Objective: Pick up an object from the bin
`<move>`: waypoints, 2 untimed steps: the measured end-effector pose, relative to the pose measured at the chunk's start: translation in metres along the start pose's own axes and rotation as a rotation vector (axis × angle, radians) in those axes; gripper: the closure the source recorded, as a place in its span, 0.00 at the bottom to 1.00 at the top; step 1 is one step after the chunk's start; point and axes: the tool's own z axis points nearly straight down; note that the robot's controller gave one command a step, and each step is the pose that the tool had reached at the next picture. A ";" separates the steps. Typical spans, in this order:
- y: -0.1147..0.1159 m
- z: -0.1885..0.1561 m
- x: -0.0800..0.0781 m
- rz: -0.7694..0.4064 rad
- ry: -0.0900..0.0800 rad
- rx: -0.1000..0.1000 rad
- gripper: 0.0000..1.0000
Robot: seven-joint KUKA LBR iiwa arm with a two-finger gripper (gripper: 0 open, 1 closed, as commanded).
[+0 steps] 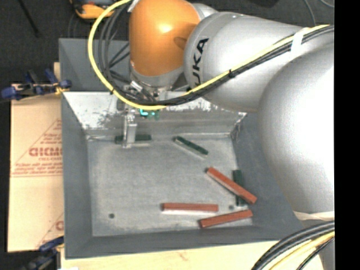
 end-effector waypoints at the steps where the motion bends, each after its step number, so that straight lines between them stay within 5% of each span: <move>1: -0.001 -0.006 -0.002 0.003 -0.009 -0.001 0.00; 2: -0.054 0.089 -0.005 -0.098 -0.009 0.000 1.00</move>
Offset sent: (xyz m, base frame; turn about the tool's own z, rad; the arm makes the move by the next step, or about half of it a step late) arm 0.0034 -0.0524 -0.0904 -0.1003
